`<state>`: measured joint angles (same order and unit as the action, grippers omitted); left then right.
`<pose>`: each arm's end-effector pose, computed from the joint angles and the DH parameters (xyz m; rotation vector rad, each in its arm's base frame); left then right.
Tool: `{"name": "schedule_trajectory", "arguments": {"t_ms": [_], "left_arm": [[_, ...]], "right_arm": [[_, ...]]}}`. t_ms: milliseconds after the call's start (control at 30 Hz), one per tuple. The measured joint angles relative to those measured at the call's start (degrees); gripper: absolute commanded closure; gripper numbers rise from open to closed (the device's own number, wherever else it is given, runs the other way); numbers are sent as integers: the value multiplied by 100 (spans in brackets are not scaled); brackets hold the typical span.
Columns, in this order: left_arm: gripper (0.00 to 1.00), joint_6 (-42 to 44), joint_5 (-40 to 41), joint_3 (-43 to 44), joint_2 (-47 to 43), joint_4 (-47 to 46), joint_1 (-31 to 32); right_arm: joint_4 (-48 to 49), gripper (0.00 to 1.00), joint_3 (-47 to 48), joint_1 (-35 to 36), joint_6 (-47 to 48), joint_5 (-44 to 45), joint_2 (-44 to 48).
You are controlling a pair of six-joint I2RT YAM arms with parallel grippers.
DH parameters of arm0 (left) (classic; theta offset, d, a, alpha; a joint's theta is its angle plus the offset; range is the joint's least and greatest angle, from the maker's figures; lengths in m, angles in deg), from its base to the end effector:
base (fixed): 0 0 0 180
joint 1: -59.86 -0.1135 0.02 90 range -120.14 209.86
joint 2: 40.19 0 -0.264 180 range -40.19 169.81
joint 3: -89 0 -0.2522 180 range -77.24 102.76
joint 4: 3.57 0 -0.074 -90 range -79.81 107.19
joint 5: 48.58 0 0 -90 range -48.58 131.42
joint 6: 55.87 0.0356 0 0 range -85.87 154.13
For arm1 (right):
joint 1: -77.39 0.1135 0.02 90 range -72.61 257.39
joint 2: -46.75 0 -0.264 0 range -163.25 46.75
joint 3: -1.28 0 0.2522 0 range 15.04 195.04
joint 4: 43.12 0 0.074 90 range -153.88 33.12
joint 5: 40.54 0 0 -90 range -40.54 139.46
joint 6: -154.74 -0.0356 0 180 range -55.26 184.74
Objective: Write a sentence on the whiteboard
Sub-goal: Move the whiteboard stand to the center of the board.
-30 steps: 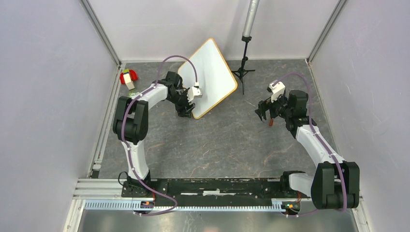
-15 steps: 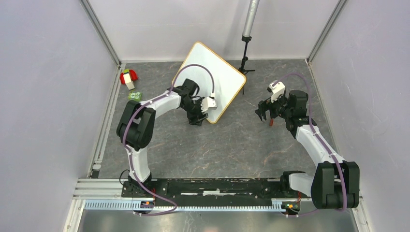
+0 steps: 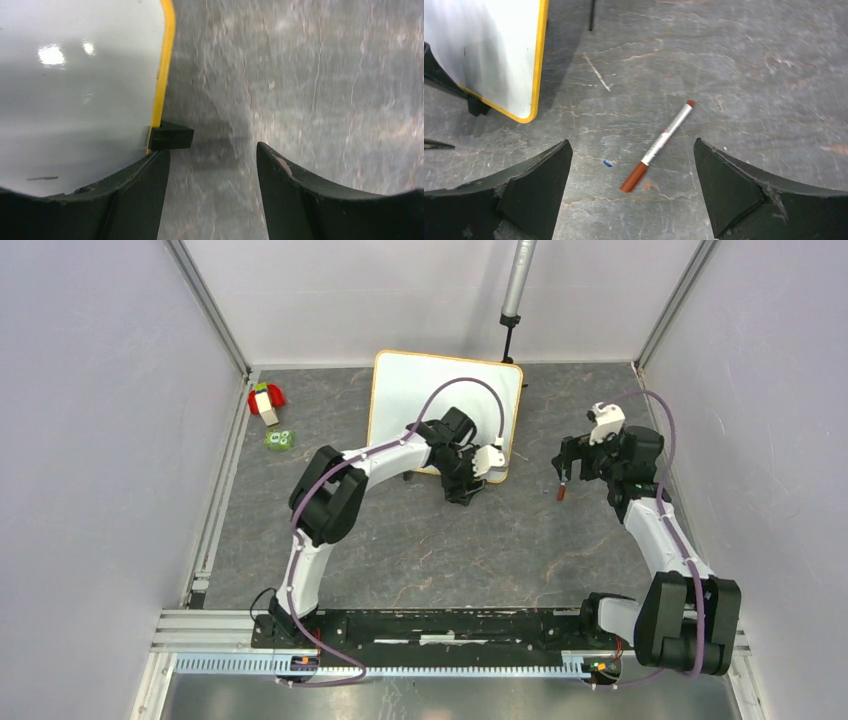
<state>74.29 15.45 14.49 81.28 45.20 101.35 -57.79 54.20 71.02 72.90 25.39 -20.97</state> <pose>0.3234 -0.3068 0.1734 1.8313 1.9109 -0.6163 0.2565 -0.0140 0.2410 -0.2846 2.0283 0.2799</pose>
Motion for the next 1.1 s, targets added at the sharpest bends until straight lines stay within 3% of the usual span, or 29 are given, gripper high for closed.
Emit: {"name": "schedule_trajectory", "arguments": {"t_ms": [200,367,633,733,900,1000,1100], "left_arm": [[26,-612,-177,776,551,-48,295],[21,-1126,-520,684,358,-111,442],[15,-1655,-444,-636,-1781,-2,271],[13,-2035,-645,-793,-2437,46,-249],[11,-3270,-632,-933,-3056,-90,-1801],[7,-4026,-199,-1156,-3381,-267,-2328],[7,-4612,306,-1655,-3941,-573,-2444]], "right_arm": [[-4,2,4,-468,-295,-57,0],[-61,4,15,-350,-404,-304,-26],[-343,15,15,767,-326,81,-87],[-389,17,15,1226,-319,363,-140],[-431,21,15,2297,-341,1115,-400],[-439,33,101,2938,-420,1499,-697],[-422,44,339,3414,-680,1849,-1167]]}}
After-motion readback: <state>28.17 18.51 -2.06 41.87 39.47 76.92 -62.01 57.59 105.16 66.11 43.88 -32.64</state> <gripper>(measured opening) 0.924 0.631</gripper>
